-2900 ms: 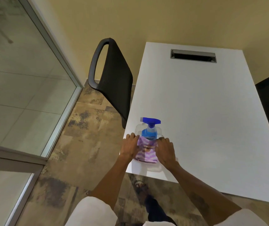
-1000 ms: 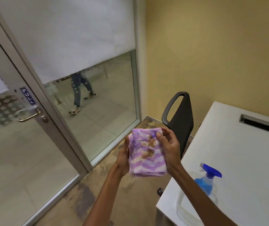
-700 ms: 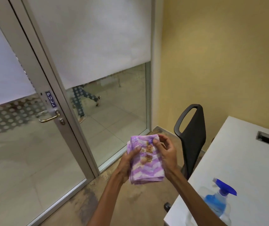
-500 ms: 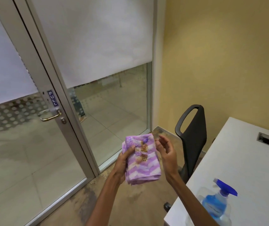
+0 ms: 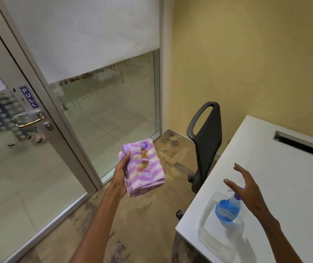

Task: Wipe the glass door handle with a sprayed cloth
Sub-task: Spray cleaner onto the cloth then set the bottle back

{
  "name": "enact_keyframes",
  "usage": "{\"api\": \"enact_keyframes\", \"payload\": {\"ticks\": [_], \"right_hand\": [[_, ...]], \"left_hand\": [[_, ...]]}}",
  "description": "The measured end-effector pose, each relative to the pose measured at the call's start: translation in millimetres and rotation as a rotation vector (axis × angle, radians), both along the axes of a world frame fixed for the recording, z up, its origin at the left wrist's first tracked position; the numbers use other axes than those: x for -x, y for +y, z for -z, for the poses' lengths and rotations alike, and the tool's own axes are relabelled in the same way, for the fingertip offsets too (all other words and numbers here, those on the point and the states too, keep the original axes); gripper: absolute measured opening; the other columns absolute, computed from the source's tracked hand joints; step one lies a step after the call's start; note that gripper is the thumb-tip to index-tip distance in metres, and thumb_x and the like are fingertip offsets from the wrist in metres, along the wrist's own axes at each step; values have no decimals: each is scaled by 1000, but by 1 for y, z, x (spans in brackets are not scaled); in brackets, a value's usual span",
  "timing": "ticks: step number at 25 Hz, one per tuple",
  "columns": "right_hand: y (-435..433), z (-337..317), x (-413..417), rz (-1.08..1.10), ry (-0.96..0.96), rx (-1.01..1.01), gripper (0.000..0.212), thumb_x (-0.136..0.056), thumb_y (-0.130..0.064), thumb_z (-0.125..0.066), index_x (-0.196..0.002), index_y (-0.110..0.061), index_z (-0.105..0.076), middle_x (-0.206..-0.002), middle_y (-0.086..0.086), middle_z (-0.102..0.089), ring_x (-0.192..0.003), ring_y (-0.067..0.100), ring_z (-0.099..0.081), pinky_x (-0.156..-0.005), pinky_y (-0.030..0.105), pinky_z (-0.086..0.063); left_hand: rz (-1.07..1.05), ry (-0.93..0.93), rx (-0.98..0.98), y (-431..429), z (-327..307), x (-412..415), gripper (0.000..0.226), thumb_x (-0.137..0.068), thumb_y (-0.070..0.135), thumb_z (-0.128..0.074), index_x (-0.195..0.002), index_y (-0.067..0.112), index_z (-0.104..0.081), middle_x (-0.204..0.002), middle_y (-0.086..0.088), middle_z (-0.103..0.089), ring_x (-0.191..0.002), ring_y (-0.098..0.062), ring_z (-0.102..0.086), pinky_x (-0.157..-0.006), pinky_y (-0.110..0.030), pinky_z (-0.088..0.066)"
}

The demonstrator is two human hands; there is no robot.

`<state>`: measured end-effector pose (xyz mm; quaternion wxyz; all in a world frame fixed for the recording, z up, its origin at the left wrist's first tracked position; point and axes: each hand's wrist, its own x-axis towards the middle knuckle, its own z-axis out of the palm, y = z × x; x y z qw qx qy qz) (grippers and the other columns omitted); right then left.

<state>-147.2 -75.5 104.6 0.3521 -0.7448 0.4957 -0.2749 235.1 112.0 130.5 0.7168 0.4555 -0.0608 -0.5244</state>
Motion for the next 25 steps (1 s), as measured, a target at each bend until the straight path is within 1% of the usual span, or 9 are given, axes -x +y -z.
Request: {"api": "enact_keyframes", "payload": {"ticks": [4,7,10,13,15,18,21,23,25], "right_hand": [[-5,27,25,-9,-138,-181,82,-76,-39,-72,-148,-23,-38,-152,5,-47,-132,26,-50,-100,40,-47],[1,49,34,36,-321,-267,69,-86,-13,-71,-147,-19,-38,-148,10,-51,-130,33,-53,-104,50,-48],[4,69,39,103,-382,-318,73,-87,2,-69,-150,-13,-35,-145,12,-51,-126,34,-54,-105,54,-48],[3,86,40,153,-436,-408,73,-87,7,-68,-149,-9,-35,-137,15,-52,-121,37,-57,-86,33,-58],[0,100,42,165,-443,-438,60,-87,10,-66,-141,-2,-43,-130,20,-58,-119,43,-58,-75,20,-60],[-6,115,42,171,-373,-474,38,-90,8,-64,-126,5,-54,-120,24,-64,-116,50,-60,-71,18,-60],[-10,116,40,133,-305,-425,32,-90,10,-62,-121,6,-57,-120,31,-66,-108,49,-62,-73,12,-57],[-10,113,40,126,-260,-403,33,-88,11,-64,-121,9,-57,-118,33,-66,-101,45,-65,-73,13,-58],[-8,108,39,125,-232,-409,37,-87,7,-67,-123,9,-58,-117,31,-68,-99,41,-67,-79,22,-59]], "left_hand": [[2,11,4,-9,7,3,38,-98,39,-63,-92,9,-86,-99,-17,-81,-85,-36,-80,-72,-49,-65],[12,24,11,-18,7,12,40,-101,39,-60,-88,12,-86,-96,-15,-82,-83,-34,-80,-69,-47,-65],[5,28,3,-25,2,19,36,-99,37,-62,-104,6,-80,-95,-17,-81,-82,-35,-80,-68,-48,-65],[8,22,-11,-31,-2,24,36,-98,36,-64,-116,5,-67,-94,-16,-81,-81,-35,-79,-68,-48,-66],[10,16,-19,-33,-3,26,35,-98,36,-63,-116,5,-66,-93,-15,-81,-80,-35,-79,-67,-47,-66],[-7,2,-32,-33,-4,25,33,-98,35,-63,-114,6,-67,-92,-15,-81,-79,-34,-79,-67,-46,-66],[-26,-12,-17,-30,-5,18,34,-94,35,-65,-113,6,-68,-92,-14,-81,-78,-33,-79,-67,-45,-66],[-33,-21,-15,-25,-5,11,35,-94,36,-64,-112,6,-68,-90,-13,-80,-76,-32,-79,-65,-44,-66],[-45,-25,-17,-19,-5,3,37,-94,37,-64,-114,5,-67,-90,-13,-80,-76,-32,-79,-66,-44,-66]]}}
